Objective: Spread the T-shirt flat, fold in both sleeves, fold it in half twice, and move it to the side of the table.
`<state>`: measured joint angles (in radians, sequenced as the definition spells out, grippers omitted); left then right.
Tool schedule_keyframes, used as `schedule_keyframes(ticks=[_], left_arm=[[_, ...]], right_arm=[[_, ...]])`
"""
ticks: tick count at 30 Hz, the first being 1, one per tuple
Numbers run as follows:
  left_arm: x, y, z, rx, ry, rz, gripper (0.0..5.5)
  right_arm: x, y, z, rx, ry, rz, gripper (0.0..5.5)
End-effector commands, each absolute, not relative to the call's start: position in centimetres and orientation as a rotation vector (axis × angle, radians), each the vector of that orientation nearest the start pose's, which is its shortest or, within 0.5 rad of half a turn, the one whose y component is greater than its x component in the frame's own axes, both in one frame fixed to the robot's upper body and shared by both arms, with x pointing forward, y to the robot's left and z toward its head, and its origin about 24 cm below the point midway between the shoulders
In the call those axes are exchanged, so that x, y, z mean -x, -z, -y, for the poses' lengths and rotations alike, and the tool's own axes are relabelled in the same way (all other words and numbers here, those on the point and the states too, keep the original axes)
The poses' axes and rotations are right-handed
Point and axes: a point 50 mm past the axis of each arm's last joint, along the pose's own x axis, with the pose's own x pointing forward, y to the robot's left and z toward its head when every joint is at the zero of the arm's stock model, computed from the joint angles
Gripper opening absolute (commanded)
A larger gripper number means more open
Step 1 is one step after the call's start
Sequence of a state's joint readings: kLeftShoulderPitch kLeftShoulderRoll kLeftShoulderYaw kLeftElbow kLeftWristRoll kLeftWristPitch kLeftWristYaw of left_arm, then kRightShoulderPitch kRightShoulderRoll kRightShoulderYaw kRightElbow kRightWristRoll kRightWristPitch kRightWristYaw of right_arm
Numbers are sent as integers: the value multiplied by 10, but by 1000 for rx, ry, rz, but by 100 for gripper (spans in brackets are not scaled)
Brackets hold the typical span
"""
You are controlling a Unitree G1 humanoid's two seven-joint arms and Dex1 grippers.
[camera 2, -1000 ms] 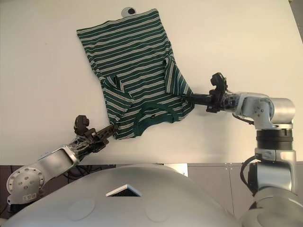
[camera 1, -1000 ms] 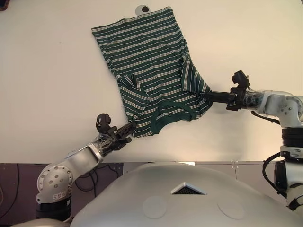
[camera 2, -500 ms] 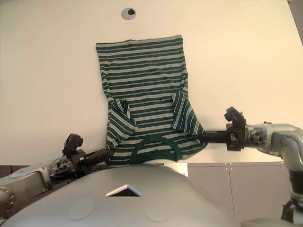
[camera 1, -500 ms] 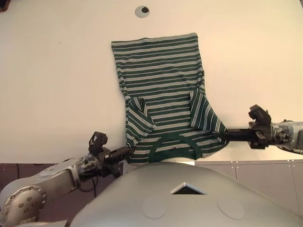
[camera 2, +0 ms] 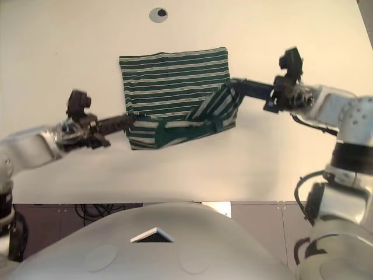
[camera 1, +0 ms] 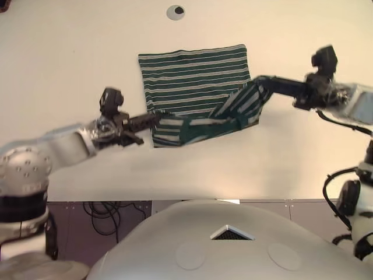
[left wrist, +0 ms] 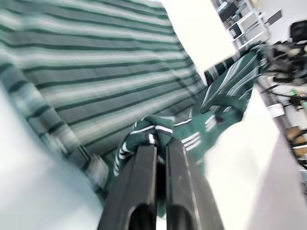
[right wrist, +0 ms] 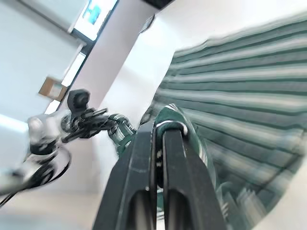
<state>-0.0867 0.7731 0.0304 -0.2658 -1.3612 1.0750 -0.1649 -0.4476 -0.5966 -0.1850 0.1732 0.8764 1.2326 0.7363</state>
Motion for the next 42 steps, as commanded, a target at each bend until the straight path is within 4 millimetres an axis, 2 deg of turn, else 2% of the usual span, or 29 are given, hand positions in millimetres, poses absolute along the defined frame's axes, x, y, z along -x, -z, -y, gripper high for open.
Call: schedule_keyframes(ticks=[1, 6, 10, 14, 19, 23, 28, 33, 42], left_arm=[[-268, -83, -192, 359, 641, -786, 1], [-312, -69, -190, 348, 583, -745, 1], [-335, -62, -184, 354, 551, -724, 1], [-345, -57, -194, 386, 481, -709, 1], [-358, -60, -204, 467, 374, -643, 1], [-367, -61, -195, 485, 351, -616, 1], [-381, -73, -184, 469, 338, -577, 1], [-387, -79, -186, 467, 278, -549, 1], [-389, -74, -190, 477, 167, -531, 1]], right_arm=[[-318, -102, 208, -546, -690, -674, 0], [-349, -88, 195, -500, -587, -669, 0], [-366, -82, 182, -460, -535, -662, 0], [-371, -76, 165, -423, -561, -684, 0], [-375, -73, 164, -437, -517, -660, 0], [-379, -71, 161, -448, -478, -633, 0], [-386, -79, 153, -451, -453, -595, 0], [-391, -80, 147, -423, -396, -590, 0], [-395, -82, 132, -446, -333, -568, 0]])
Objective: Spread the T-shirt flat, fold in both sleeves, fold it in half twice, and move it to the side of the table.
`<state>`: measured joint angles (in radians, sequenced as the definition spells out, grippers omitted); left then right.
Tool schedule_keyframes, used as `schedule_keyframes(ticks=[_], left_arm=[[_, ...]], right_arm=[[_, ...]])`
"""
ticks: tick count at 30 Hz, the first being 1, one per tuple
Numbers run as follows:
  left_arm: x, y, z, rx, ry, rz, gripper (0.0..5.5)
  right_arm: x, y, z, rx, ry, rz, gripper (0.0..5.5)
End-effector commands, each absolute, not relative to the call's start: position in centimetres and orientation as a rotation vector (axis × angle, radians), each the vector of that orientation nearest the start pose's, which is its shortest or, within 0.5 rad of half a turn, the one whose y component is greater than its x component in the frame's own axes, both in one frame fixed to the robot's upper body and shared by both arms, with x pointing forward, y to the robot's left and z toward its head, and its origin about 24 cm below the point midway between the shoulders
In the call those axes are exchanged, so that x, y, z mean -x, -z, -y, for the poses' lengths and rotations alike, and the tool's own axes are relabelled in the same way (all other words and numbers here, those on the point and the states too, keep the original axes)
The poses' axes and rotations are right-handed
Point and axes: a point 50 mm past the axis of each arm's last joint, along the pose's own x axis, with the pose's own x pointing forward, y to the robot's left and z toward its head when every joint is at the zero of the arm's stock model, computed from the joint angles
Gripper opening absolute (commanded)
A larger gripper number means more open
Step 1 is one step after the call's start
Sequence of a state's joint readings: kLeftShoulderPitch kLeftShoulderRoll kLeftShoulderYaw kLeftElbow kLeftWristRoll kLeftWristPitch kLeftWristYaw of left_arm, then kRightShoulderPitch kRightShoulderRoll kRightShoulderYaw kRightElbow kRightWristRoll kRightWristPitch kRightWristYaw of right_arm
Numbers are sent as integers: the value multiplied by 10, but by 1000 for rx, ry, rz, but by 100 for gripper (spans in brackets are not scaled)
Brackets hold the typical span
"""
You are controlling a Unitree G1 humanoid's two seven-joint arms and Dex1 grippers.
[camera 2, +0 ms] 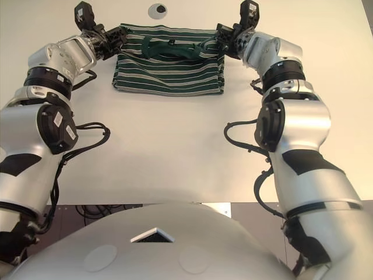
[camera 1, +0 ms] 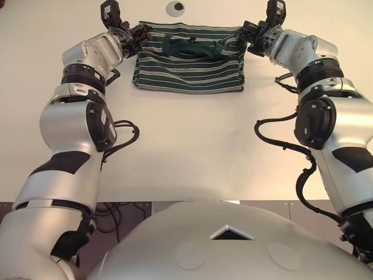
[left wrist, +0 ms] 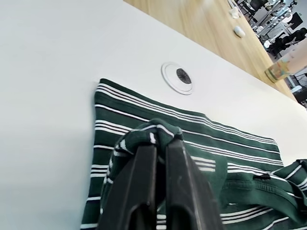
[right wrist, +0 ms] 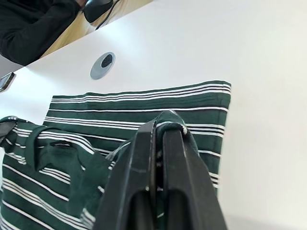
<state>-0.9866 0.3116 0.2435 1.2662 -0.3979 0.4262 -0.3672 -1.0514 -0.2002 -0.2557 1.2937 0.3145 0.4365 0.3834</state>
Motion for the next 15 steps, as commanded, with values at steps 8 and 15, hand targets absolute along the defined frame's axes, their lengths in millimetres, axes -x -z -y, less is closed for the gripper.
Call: schedule_keyframes(ticks=[8, 15], left_arm=[[-398, -87, -180, 532, 112, -495, 100], [-413, -126, -193, 717, -57, -371, 100]], right_arm=[[-399, -87, 126, -537, -270, -537, 107], [-417, -127, 136, -709, -119, -341, 107]])
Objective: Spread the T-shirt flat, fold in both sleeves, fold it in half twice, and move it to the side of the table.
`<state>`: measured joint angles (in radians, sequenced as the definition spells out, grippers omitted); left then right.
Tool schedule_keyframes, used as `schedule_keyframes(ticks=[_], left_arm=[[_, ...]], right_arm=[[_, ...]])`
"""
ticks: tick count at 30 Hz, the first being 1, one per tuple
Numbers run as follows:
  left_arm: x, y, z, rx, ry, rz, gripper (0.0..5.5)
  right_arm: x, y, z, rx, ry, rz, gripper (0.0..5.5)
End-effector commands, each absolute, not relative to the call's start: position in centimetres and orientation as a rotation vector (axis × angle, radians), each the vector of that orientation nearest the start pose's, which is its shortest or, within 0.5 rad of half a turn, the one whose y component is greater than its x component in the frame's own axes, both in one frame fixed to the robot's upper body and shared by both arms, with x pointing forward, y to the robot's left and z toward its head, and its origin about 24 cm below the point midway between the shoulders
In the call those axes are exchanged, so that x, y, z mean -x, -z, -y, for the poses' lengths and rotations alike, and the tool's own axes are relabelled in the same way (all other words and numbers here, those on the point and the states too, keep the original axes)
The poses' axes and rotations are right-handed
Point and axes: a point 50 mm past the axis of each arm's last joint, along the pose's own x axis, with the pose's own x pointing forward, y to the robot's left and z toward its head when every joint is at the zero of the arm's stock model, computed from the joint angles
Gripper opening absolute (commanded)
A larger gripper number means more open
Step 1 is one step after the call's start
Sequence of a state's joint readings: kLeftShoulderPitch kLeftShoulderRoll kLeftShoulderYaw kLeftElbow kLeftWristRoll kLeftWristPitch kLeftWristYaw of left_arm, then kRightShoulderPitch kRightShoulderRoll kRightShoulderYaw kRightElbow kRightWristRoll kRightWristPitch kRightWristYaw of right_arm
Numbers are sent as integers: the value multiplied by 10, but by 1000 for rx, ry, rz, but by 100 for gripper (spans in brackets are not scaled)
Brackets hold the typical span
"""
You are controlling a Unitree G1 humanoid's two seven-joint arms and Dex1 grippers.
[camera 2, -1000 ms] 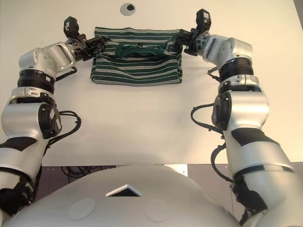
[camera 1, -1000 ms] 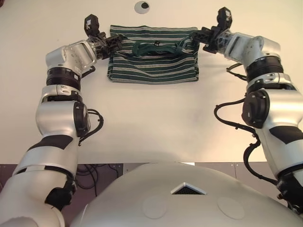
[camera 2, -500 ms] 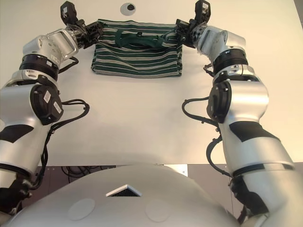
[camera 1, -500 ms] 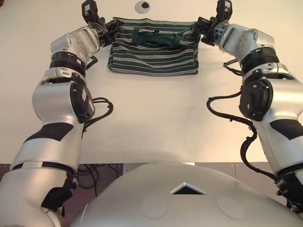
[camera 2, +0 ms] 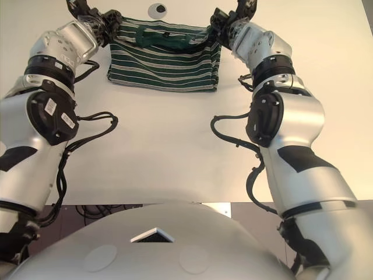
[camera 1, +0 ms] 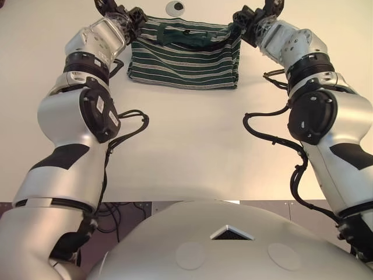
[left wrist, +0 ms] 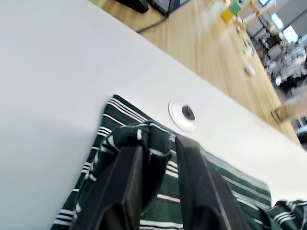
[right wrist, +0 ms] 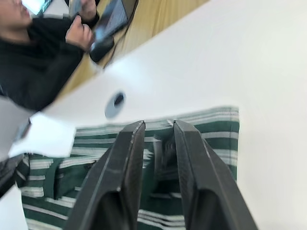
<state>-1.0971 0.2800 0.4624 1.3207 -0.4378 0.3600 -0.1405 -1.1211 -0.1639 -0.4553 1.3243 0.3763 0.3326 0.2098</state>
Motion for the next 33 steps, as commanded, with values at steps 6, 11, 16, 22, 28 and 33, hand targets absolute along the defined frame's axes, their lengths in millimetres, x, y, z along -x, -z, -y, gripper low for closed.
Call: schedule_keyframes(ticks=[6, 11, 16, 22, 28, 33], left_arm=[[-414, -129, -190, 611, -116, -413, 100], [-410, -117, -191, 540, -92, -445, 100], [-414, -138, -205, 461, -48, -340, 100], [-413, -146, -216, 241, 82, -304, 100], [-399, -126, -239, 115, 134, -340, 100], [-383, -110, -259, 70, 140, -383, 100]], right_arm=[[-421, -145, 119, -417, -287, -237, 107], [-387, -94, 55, 97, -844, -357, 107], [-371, -66, 53, 323, -982, -438, 107], [-371, -51, 85, 496, -920, -508, 107], [-336, -19, 104, 627, -1284, -714, 107], [-302, -15, 133, 637, -1500, -784, 107]])
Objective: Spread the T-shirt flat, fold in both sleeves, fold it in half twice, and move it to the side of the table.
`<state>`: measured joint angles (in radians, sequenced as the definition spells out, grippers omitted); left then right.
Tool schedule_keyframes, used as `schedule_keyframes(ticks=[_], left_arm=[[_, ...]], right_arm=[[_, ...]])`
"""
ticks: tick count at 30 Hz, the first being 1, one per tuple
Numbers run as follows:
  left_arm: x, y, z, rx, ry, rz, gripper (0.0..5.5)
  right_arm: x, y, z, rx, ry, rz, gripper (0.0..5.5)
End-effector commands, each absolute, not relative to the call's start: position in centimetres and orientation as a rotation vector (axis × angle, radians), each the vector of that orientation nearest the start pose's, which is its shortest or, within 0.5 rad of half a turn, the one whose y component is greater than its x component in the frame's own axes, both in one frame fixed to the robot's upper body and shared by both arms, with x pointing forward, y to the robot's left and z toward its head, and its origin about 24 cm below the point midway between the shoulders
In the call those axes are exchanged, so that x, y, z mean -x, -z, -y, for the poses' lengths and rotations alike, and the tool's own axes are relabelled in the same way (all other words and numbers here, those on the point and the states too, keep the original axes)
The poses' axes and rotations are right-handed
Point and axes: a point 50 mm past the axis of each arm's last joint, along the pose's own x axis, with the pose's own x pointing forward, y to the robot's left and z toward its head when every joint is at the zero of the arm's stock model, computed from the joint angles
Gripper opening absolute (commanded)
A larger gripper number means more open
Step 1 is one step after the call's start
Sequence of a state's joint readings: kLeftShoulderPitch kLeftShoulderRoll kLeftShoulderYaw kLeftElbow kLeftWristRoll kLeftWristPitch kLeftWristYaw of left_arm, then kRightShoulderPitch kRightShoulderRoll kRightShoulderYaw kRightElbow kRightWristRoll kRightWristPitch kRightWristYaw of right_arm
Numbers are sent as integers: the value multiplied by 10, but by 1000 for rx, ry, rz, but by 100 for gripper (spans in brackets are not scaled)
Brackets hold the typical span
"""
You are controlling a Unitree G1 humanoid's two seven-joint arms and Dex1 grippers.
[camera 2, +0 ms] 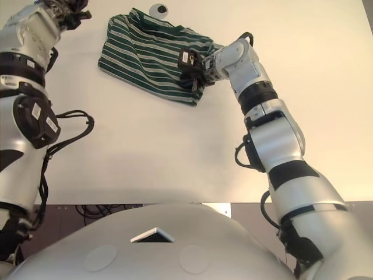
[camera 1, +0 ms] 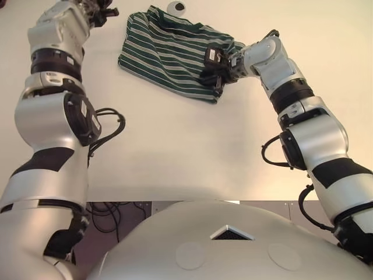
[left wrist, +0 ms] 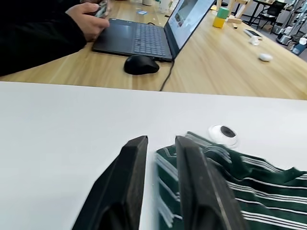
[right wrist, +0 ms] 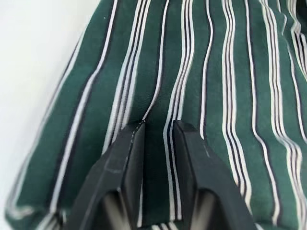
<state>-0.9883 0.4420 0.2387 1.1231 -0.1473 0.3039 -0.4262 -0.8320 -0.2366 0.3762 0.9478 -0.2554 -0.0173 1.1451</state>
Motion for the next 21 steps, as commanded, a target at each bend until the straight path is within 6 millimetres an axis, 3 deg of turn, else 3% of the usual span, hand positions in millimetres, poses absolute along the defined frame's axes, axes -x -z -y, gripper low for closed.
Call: schedule_keyframes(ticks=[1, 5, 9, 15, 18, 21], left_arm=[[-379, -107, -261, 64, 146, -395, 100], [-360, -94, -251, 16, 279, -456, 100], [-334, -88, -225, 14, 433, -515, 100], [-296, -93, -196, -27, 574, -547, 100], [-274, -106, -180, -50, 654, -513, 100], [-259, -108, -175, -64, 665, -507, 100]], right_arm=[[-292, -19, 138, 615, -1544, -791, 107], [-263, -34, 170, 584, -1567, -817, 107], [-250, -69, 200, 574, -1529, -763, 107], [-287, -153, 207, 310, -1317, -472, 107], [-308, -150, 231, 298, -1030, -536, 107], [-313, -122, 245, 224, -806, -653, 107]])
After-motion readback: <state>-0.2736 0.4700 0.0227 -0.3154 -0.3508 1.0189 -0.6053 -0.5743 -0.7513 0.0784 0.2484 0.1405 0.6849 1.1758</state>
